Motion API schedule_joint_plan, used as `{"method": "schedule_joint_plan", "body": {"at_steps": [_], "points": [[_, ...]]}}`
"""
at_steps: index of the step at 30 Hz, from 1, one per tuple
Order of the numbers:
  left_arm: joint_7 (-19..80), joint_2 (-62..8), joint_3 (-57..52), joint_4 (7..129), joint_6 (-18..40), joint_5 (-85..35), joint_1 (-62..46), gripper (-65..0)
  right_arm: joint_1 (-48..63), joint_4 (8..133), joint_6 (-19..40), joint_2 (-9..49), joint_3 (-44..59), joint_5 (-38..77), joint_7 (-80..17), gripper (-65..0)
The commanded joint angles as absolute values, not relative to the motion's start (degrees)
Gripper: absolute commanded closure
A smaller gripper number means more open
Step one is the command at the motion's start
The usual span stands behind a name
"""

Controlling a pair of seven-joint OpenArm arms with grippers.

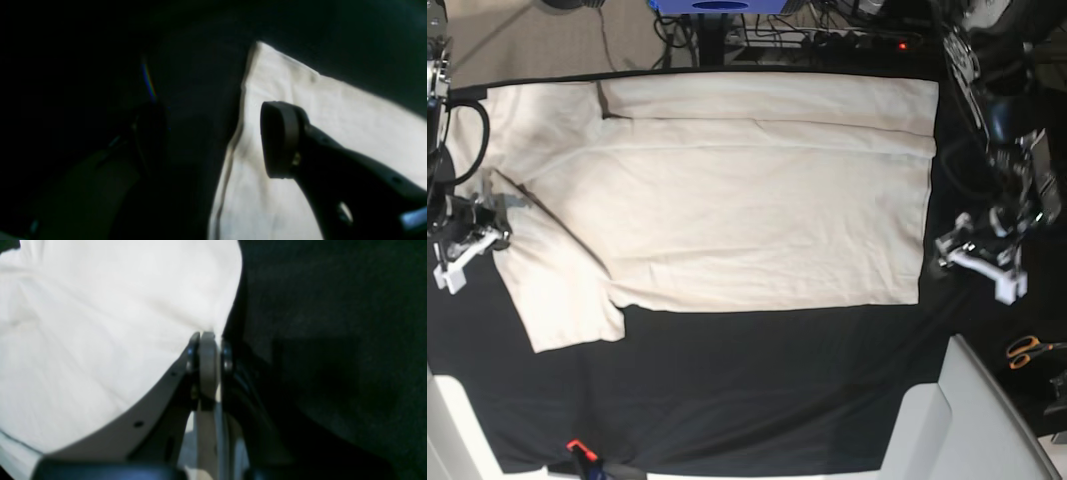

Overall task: Fold the T-shirt properly
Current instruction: 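Grasp the sleeve with right gripper and hem corner with left gripper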

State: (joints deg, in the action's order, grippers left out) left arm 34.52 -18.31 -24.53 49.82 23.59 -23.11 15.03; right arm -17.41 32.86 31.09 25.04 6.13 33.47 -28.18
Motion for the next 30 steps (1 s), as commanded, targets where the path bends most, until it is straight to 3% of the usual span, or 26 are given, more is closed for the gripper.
{"method": "schedule_joint_plan", "body": {"at_steps": [1, 6, 13, 15, 19, 30], "points": [[32.9, -18.9, -22.3, 49.1, 23.9, -22.2, 17.5, -43.6, -18.4, 33.5, 31.5, 26.2, 6.3, 33.7, -27.9, -0.2], [32.3, -17.1, -18.4, 41.5, 23.9, -21.0, 20.3, -43.6, -18.4, 33.5, 31.5, 26.4, 6.3, 33.7, -27.9, -0.2], [32.3, -15.7, -18.4, 41.1, 23.8, -21.6, 16.8, -42.3, -18.4, 33.5, 31.5, 26.4, 6.3, 33.7, -27.9, -0.2], [32.3, -15.7, -18.4, 41.1, 23.8, -21.6, 15.5, -34.9, -18.4, 33.5, 31.5, 26.4, 6.3, 33.7, -27.9, -0.2], [32.3, -15.7, -18.5, 44.3, 23.8, -21.7, 12.1, 0.0, -18.4, 33.5, 31.5, 26.4, 6.3, 33.7, -27.9, -0.2], [35.9, -15.4, -27.6, 59.1, 23.8, -21.6, 1.7, 0.0, -18.4, 33.5, 31.5, 26.3, 6.3, 33.7, -27.9, -0.2]]}}
